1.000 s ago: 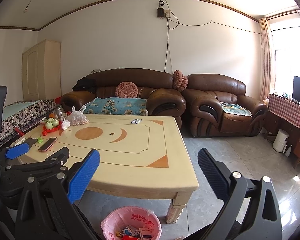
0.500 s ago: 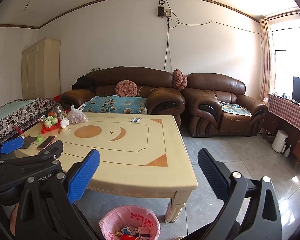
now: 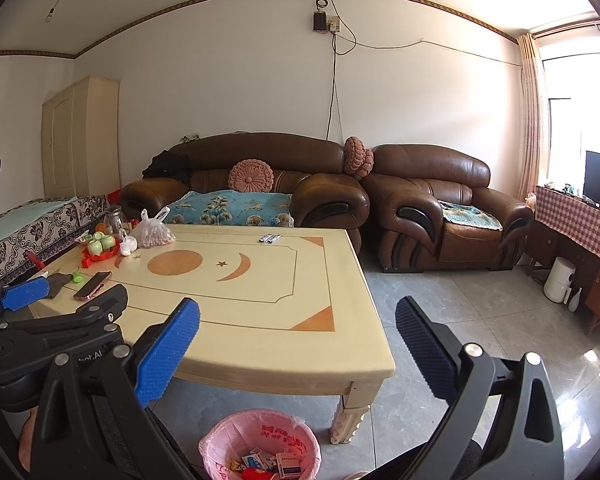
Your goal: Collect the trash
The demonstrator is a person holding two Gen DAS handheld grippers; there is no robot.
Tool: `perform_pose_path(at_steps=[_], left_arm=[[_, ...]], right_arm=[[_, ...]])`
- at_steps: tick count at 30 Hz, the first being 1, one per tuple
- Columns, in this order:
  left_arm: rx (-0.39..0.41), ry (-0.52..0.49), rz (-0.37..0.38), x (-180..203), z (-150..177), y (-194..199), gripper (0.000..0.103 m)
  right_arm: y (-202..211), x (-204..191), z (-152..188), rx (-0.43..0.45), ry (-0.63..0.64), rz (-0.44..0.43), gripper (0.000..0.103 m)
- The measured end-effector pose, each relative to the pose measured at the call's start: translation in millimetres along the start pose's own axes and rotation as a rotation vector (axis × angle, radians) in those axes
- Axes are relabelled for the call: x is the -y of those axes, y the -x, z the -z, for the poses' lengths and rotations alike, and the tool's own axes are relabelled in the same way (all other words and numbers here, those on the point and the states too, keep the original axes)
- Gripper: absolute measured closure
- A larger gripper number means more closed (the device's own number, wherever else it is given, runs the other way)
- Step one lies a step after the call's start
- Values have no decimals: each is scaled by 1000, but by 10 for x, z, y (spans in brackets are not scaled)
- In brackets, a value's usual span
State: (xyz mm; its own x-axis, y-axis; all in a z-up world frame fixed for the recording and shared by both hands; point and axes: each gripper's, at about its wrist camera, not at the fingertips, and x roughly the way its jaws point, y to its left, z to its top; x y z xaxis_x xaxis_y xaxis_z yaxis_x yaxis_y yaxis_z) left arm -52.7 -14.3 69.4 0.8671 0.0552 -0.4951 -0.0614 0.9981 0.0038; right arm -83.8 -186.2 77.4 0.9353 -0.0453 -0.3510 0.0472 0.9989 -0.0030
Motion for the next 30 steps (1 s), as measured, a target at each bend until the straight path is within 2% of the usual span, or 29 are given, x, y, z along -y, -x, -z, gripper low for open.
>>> perform_pose_path(at_steps=[14, 30], left_arm=[[-5, 0, 2, -12, 1, -34, 6], [-33, -5, -4, -39, 21, -170, 6]], right_arm=[[1, 4, 13, -1, -1, 1, 7], [-173, -62, 48, -42, 3, 2, 7]])
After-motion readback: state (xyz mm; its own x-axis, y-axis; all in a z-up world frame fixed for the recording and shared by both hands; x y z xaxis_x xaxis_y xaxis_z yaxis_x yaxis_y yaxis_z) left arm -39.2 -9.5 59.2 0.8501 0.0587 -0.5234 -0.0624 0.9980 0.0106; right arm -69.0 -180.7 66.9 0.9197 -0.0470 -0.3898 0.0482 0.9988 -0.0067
